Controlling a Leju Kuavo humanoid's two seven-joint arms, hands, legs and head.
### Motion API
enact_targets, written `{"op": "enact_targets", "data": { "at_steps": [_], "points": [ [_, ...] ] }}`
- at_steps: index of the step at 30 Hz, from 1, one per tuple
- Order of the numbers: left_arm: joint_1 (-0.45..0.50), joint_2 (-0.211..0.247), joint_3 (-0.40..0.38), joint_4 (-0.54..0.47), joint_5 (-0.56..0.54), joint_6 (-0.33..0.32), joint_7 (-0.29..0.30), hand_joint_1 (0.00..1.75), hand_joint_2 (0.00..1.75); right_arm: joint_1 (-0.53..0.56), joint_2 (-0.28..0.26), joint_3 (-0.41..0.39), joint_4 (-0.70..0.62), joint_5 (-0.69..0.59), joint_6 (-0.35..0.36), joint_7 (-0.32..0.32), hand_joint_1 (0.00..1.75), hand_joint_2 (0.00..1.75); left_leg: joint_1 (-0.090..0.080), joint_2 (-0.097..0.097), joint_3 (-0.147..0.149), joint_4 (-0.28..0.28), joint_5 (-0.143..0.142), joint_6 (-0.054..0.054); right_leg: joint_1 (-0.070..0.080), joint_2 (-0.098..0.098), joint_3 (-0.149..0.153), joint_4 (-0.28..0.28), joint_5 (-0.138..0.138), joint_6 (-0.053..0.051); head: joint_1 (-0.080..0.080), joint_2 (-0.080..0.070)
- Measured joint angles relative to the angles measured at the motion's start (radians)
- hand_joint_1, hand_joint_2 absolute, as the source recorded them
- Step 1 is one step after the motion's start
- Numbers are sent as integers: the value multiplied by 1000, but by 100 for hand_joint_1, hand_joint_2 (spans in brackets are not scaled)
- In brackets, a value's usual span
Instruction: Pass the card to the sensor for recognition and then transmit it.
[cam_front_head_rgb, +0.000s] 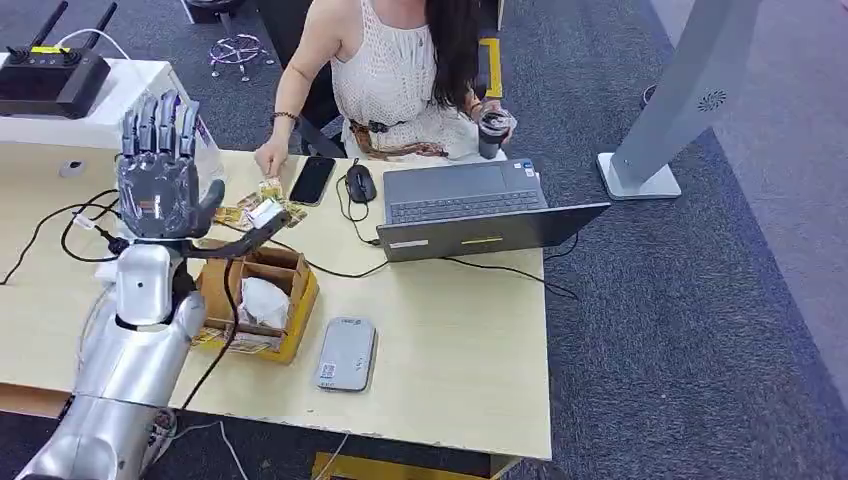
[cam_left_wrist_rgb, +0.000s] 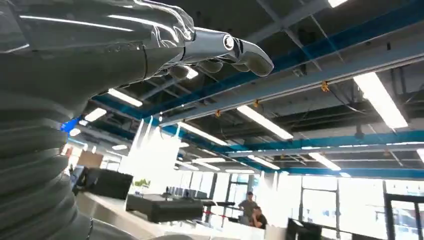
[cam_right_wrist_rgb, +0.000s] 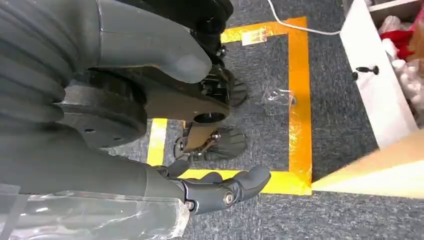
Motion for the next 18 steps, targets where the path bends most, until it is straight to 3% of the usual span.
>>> {"op": "enact_targets", "data": {
  "at_steps": [6, 14, 18],
  "points": [
    [105, -11, 0, -139, 40, -5, -35, 0, 175, 9, -5, -17, 0, -12, -5, -11, 0, 175, 0, 0, 0, 0, 0, 0, 0, 0, 0, 0, 0, 0, 0, 0],
    [451, -5, -54, -492, 41, -22, -100, 0, 175, 45, -20, -74, 4, -71, -1, -63, 0, 175, 0, 2, 0, 0, -3, 0, 0, 2, 0, -1, -3, 1, 0, 0],
    [573, 7, -84, -611, 38, -17, -117, 0, 175, 54, -25, -95, 6, -85, -3, -73, 0, 175, 0, 1, 0, 0, -4, 1, 0, 1, -1, -1, -3, 1, 0, 0]
  ]
}}
